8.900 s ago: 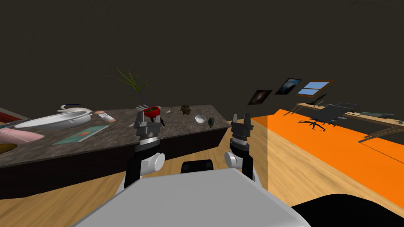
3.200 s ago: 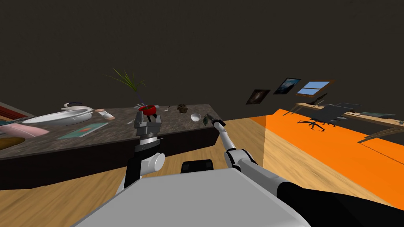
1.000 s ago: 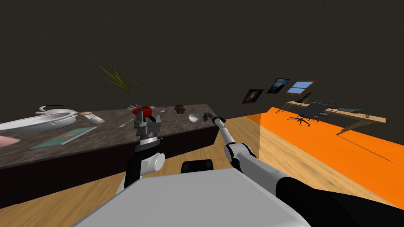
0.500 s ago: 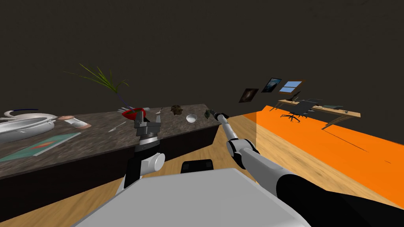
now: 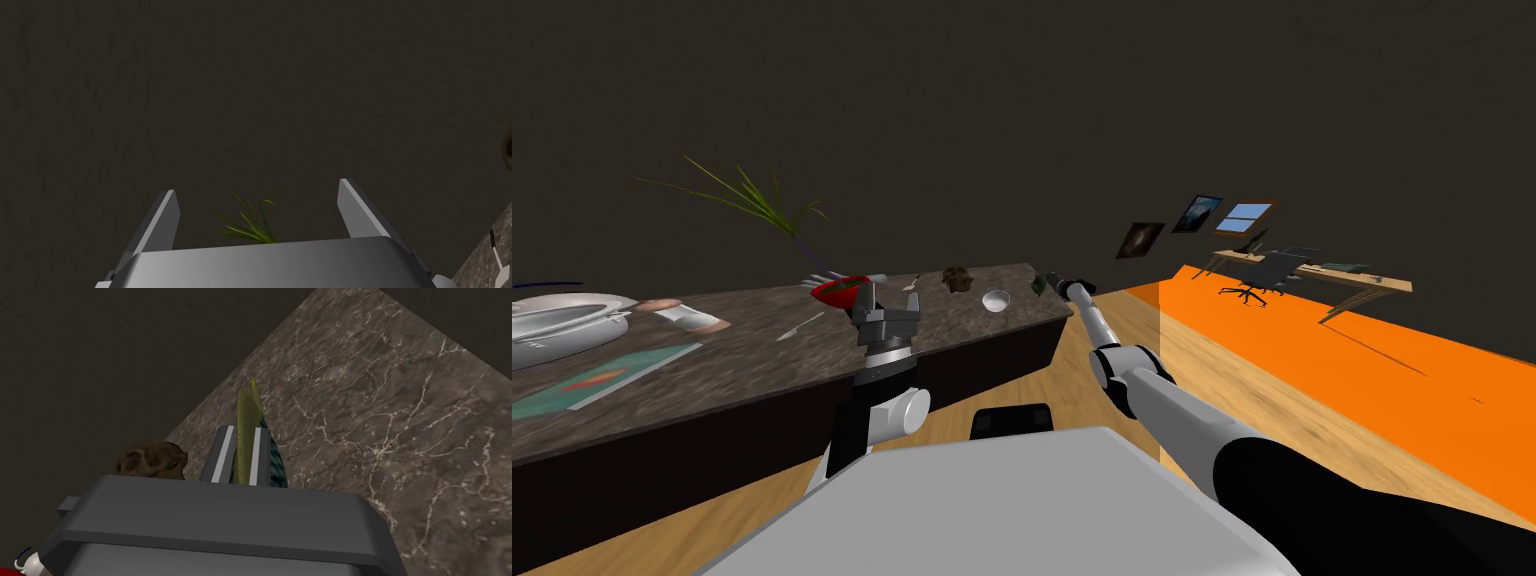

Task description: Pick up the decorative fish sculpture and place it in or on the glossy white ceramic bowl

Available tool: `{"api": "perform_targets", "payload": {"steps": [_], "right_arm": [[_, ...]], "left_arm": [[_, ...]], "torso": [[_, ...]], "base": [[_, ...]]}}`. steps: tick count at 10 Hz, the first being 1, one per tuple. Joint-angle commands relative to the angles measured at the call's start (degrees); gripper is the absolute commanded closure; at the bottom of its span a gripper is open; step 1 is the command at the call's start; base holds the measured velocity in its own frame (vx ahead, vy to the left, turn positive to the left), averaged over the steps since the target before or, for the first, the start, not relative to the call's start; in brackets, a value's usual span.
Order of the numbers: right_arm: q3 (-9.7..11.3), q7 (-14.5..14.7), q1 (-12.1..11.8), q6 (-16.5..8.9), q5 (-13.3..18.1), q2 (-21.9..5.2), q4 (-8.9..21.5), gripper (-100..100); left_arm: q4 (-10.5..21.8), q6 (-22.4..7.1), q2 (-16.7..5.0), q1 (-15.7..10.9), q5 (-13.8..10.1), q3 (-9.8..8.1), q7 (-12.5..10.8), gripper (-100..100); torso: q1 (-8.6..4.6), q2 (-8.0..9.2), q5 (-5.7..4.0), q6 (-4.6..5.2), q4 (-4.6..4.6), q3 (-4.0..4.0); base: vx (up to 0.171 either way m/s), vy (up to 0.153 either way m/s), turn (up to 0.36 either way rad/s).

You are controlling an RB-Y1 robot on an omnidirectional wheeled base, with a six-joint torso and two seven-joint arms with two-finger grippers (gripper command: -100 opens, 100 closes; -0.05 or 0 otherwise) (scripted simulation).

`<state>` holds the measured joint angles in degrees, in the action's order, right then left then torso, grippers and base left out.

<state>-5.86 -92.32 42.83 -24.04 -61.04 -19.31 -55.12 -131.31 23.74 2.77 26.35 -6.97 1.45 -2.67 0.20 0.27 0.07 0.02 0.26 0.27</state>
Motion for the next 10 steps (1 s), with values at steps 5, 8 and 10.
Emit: {"api": "perform_targets", "payload": {"steps": [5, 8, 10], "right_arm": [[3.0, -2.6, 1.0, -5.8, 0.0, -1.2, 0.9, 100], [5.1, -3.9, 0.4, -9.0, -0.1, -0.7, 1.6, 100], [5.8, -4.3, 0.2, -9.9, -0.2, -0.5, 1.8, 100]], "left_arm": [[0.0, 0.0, 0.0, 0.0, 0.0, 0.01, 0.0, 0], [0.0, 0.0, 0.0, 0.0, 0.0, 0.02, 0.0, 0], [0.0, 0.0, 0.0, 0.0, 0.0, 0.01, 0.0, 0]], "torso": [[0.53, 0.13, 0.12, -0.17, 0.02, 0.07], [0.91, 0.17, 0.21, -0.30, 0.03, 0.10], [0.76, 0.14, 0.15, -0.35, -0.09, 0.02]], "base": [[-0.022, 0.100, 0.137], [-0.026, 0.160, 0.245], [-0.020, 0.093, 0.122]]}}
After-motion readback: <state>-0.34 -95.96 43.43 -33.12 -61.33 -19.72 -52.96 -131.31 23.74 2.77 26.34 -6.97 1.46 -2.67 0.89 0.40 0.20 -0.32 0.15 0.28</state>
